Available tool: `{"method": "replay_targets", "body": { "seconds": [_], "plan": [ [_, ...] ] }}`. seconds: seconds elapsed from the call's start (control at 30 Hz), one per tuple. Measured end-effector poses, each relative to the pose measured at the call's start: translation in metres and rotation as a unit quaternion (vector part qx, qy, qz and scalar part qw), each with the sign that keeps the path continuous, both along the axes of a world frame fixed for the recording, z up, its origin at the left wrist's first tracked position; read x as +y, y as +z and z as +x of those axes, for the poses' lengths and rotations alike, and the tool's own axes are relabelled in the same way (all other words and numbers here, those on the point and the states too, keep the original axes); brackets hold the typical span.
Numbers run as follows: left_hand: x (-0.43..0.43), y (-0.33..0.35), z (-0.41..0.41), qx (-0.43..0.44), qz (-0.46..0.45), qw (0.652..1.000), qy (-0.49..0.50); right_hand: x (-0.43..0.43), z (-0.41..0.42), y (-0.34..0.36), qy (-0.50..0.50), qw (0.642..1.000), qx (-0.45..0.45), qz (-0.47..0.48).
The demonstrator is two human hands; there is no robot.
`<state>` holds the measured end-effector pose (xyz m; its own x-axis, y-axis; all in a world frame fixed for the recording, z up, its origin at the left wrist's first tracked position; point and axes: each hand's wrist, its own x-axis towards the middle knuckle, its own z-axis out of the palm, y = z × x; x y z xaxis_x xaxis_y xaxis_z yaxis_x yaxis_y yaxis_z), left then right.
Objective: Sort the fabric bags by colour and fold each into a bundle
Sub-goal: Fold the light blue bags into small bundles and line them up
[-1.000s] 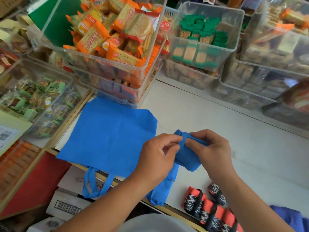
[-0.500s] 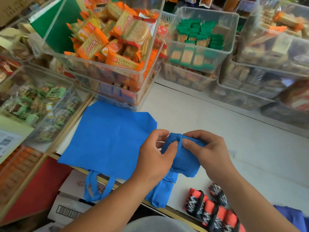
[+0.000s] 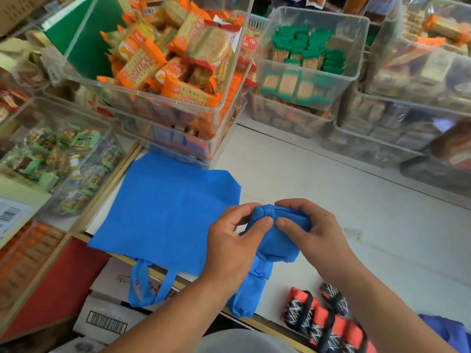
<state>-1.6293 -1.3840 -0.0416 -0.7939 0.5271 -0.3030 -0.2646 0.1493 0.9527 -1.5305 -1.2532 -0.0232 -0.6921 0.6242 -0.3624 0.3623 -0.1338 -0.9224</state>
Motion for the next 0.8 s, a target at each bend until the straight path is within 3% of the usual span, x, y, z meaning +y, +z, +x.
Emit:
{"method": "replay_targets", "body": {
  "seconds": [0.17, 0.53, 0.6, 0.73, 0.8],
  "plan": [
    [0.003, 0.0, -0.005, -0.025, -0.018, 0.998, -0.048, 0.006, 0.001, -0.001, 0.024, 0.999, -0.011, 0.03],
    [0.007, 0.009, -0.007, -0.119, 0.035, 0.991, -0.041, 0.014, -0.004, 0.004, 0.054, 0.998, 0.019, 0.039],
    [0.008, 0.01, -0.011, -0.11, 0.035, 0.991, -0.065, 0.016, -0.003, 0.003, 0.061, 0.997, 0.027, 0.028],
    [0.006, 0.007, -0.019, 0.017, -0.023, 0.989, -0.145, 0.019, -0.001, -0.003, 0.104, 0.994, 0.021, -0.02],
    [0.006, 0.003, -0.019, 0.015, -0.044, 0.986, -0.162, 0.023, -0.003, -0.007, 0.107, 0.994, 0.01, -0.006]
  ]
}}
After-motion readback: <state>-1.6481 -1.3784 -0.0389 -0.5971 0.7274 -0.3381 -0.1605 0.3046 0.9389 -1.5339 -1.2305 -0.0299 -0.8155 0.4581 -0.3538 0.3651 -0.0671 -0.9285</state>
